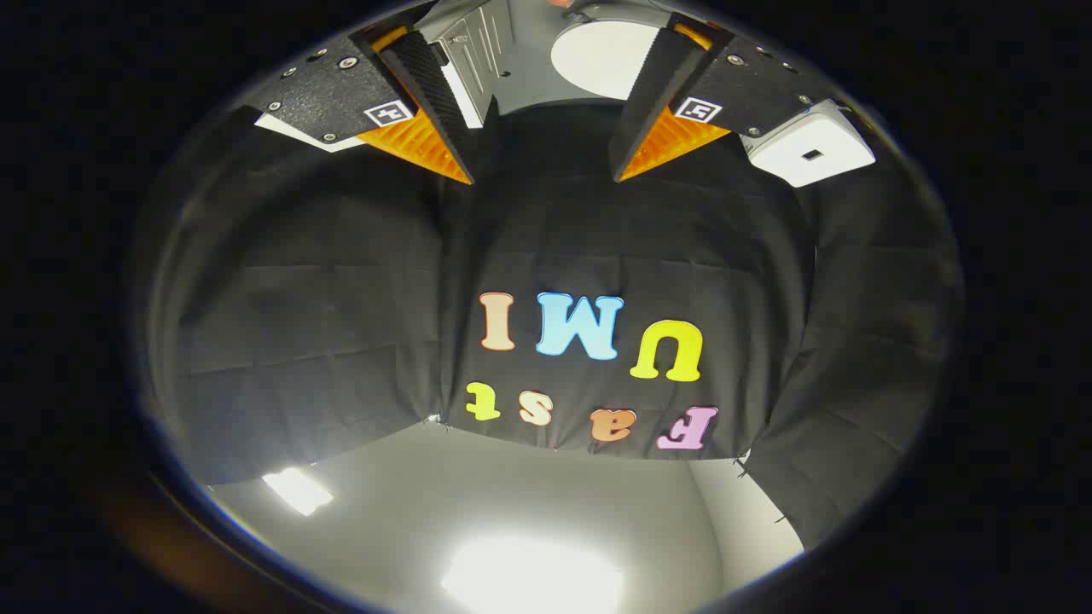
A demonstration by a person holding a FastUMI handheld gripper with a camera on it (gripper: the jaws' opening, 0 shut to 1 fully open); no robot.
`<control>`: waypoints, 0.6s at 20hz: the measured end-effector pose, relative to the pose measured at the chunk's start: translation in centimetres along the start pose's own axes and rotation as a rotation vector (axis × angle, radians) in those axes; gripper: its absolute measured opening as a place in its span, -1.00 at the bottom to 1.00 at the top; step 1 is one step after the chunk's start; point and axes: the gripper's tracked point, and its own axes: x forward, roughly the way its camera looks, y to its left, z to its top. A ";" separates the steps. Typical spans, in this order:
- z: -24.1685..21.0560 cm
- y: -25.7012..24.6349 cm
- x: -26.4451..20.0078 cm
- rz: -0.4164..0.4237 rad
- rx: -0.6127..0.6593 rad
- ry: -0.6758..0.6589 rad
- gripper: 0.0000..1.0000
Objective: Open the toilet lid.
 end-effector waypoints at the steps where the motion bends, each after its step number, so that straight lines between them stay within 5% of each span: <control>1: 0.1 0.4 0.0 0.009 -0.010 -0.003 0.89; 12: -0.1 1.6 0.2 0.038 -0.030 -0.009 0.87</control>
